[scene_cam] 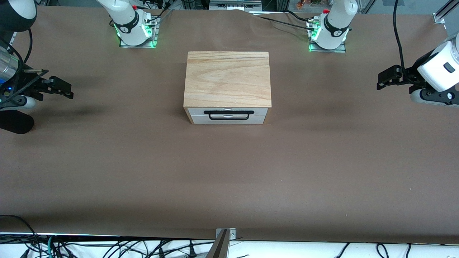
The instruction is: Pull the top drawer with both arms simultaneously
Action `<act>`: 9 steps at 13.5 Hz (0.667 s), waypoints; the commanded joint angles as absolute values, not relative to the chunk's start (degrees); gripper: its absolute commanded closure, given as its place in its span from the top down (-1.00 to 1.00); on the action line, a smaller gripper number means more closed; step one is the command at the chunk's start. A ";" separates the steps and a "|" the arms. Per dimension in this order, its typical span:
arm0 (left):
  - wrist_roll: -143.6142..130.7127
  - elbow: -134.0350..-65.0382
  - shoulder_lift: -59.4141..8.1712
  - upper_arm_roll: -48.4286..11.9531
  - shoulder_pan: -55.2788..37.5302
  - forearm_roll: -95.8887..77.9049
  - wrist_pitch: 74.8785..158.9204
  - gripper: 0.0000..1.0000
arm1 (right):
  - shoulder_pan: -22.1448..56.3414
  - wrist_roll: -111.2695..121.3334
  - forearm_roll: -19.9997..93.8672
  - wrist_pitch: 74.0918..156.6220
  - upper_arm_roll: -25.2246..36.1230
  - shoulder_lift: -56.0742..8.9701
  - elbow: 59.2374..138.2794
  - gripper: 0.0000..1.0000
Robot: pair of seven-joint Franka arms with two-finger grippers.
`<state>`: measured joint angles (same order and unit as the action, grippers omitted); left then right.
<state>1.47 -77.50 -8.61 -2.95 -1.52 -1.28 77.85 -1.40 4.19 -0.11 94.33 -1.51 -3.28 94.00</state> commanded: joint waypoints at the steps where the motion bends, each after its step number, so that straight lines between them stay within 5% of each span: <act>1: 2.37 -76.46 -8.96 -2.90 -1.32 -2.81 77.87 1.00 | -1.50 3.43 0.62 94.57 -2.02 -4.39 92.72 1.00; 9: 2.37 -76.46 -8.96 -2.90 -1.32 -2.81 77.87 1.00 | -1.23 3.78 0.18 93.78 -2.20 -4.39 92.81 1.00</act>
<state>1.47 -77.50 -8.63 -2.95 -1.52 -1.29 77.85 -1.35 4.19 -0.10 94.69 -1.77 -4.03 94.00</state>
